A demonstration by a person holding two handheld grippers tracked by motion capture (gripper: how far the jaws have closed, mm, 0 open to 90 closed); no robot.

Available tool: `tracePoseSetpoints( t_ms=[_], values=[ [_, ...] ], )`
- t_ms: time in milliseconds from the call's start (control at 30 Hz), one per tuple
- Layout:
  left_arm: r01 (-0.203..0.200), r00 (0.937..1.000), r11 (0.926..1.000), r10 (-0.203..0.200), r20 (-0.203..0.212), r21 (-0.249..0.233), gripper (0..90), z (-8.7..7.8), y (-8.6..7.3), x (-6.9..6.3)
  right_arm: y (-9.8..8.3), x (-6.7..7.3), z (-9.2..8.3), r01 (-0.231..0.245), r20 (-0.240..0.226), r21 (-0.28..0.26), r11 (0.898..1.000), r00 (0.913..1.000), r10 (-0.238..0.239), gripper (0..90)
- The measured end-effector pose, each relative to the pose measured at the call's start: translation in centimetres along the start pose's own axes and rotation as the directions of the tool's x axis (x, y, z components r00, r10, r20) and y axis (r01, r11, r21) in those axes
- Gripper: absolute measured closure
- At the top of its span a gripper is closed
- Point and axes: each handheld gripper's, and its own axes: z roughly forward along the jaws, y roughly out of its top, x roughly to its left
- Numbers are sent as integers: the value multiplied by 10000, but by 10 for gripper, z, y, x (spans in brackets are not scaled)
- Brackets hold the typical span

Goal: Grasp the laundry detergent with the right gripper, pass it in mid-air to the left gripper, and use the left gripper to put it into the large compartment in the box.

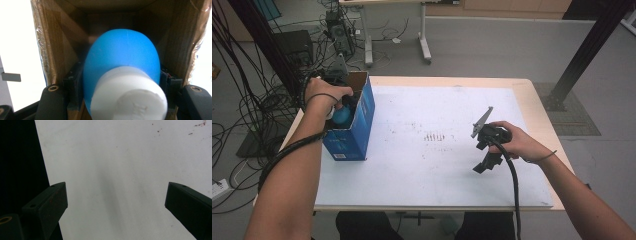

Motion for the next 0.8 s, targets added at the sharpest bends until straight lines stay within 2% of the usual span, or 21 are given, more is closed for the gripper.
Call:
tracePoseSetpoints(
  t_ms=[200,467,800],
  values=[
    [75,9999,10000,-76,87,52,325,2,0,1,0,-1,0,-23,4,-22,10000,10000,23,43],
    [79,9999,9999,-79,92,71,335,-1,0,1,0,-1,1,-38,73,58,10000,10000,38,43],
    [67,9999,9999,-65,128,-117,343,-19,0,-1,2,-1,1,-15,55,105,9999,10000,14,43]
  ],
)
